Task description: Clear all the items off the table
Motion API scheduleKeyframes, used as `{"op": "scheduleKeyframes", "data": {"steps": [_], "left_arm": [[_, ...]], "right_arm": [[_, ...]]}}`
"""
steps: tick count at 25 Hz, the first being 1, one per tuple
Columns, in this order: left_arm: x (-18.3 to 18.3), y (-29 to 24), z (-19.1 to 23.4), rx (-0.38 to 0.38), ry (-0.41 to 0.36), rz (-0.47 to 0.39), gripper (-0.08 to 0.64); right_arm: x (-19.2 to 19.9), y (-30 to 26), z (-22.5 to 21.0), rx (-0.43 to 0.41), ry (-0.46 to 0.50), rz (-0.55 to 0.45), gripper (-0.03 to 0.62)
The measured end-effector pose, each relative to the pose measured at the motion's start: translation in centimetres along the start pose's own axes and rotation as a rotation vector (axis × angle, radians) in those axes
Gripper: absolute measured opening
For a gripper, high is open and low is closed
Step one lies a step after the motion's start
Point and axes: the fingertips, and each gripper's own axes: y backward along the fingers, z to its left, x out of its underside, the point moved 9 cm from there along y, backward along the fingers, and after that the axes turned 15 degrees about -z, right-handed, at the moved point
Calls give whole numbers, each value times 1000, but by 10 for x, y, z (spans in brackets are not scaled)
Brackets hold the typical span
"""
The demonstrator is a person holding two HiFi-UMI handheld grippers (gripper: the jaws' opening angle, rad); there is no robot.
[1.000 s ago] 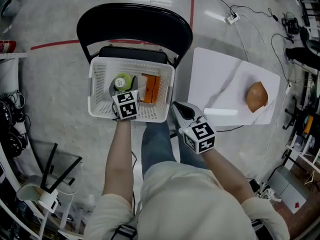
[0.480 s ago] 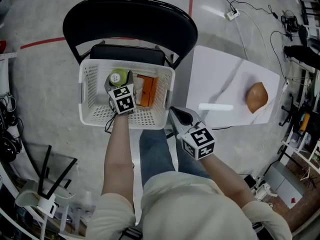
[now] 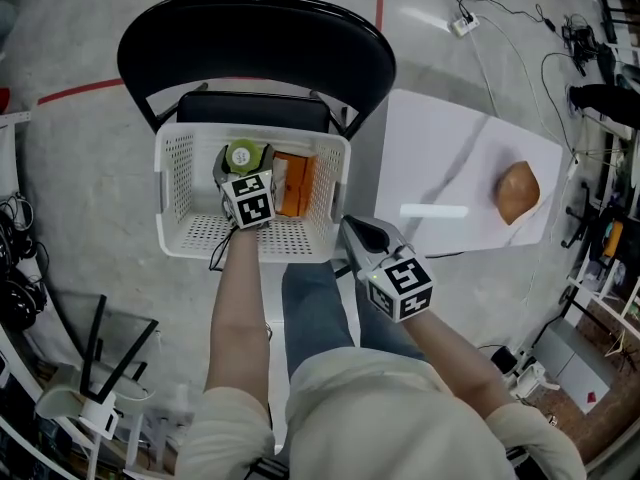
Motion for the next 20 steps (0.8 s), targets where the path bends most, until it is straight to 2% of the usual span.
{"op": "scheduleKeyframes", "data": {"steps": [7, 12, 20], "left_arm": [[-4, 16, -4, 32, -22, 38, 402], [-16, 33, -6, 33, 23, -6, 431], [-47, 67, -3, 29, 56, -82, 437]], "right_arm": [[-7, 4, 8, -4, 8, -25, -2], [-13, 11, 12, -6, 19, -52, -2], [-21, 26, 28, -19, 43, -92, -2]]}}
